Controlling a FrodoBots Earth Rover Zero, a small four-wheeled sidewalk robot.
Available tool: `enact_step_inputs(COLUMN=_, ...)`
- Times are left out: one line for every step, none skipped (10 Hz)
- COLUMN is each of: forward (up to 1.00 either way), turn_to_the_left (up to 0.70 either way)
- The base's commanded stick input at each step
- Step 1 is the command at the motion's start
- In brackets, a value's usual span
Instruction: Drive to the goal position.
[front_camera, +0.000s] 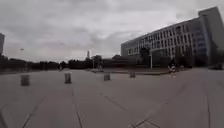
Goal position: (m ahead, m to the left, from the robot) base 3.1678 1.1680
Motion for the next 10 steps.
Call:
enact_step_inputs(forward=0.70, turn_to_the_left=0.35)
enact_step_inputs(forward=0.70, turn_to_the_left=0.21)
enact_step_inputs(forward=0.70, turn_to_the_left=0.04)
enact_step_inputs(forward=0.70, turn_to_the_left=0.00)
enact_step_inputs(forward=0.70, turn_to_the_left=0.00)
enact_step_inputs(forward=0.70, turn_to_the_left=0.00)
enact_step_inputs(forward=0.70, turn_to_the_left=0.00)
enact_step_inputs(forward=0.70, turn_to_the_left=0.00)
enact_step_inputs(forward=0.70, turn_to_the_left=-0.10)
enact_step_inputs(forward=0.70, turn_to_the_left=-0.22)
